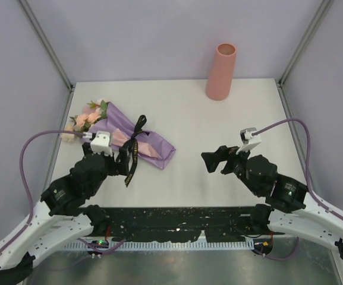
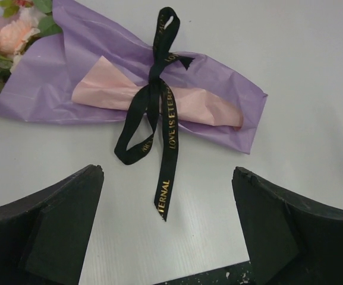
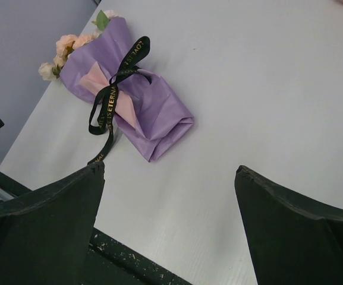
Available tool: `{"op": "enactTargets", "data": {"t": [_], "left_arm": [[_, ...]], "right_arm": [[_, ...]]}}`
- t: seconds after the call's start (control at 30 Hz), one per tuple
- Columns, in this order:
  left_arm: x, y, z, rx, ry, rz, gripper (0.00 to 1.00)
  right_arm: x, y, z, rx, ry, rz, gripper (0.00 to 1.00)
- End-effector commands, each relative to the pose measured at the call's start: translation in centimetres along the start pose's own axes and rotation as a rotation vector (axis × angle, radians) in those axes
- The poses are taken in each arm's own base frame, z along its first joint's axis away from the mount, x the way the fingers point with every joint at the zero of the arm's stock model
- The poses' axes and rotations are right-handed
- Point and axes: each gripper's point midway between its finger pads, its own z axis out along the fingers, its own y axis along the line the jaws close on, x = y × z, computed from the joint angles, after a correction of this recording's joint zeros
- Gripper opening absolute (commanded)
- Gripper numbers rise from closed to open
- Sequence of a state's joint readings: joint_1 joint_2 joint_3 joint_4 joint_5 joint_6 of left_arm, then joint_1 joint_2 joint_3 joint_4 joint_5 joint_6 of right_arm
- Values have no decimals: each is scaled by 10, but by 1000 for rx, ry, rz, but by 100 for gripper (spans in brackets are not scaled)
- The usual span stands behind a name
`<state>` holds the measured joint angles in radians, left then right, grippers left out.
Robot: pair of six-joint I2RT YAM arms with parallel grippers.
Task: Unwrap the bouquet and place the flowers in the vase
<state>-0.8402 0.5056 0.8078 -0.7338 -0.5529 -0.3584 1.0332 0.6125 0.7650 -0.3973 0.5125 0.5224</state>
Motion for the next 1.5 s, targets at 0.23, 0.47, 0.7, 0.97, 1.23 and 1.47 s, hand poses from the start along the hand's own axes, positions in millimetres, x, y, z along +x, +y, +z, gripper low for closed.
{"op": "enactTargets", "data": {"t": [0.23,0.47,0.7,0.97,1.23,1.47], "left_arm": [[9,-10,71,26,237,-205,77],[63,-20,105,49,302,-269,72],[111,-10,130,-30,408,-257,71],[145,-7,152,-63,461,-253,70],[162,-13,175,-70,513,-268,39],[176,-24,144,-5,543,-350,0]], "right_arm": [[-12,28,-4,-192,-90,-72,98],[-8,37,10,-187,-50,-100,99],[-36,33,40,-26,-133,-33,99],[-45,54,69,-47,-160,-52,100],[-33,51,94,-29,-141,-52,97],[-16,59,128,-89,-100,-175,87]]}}
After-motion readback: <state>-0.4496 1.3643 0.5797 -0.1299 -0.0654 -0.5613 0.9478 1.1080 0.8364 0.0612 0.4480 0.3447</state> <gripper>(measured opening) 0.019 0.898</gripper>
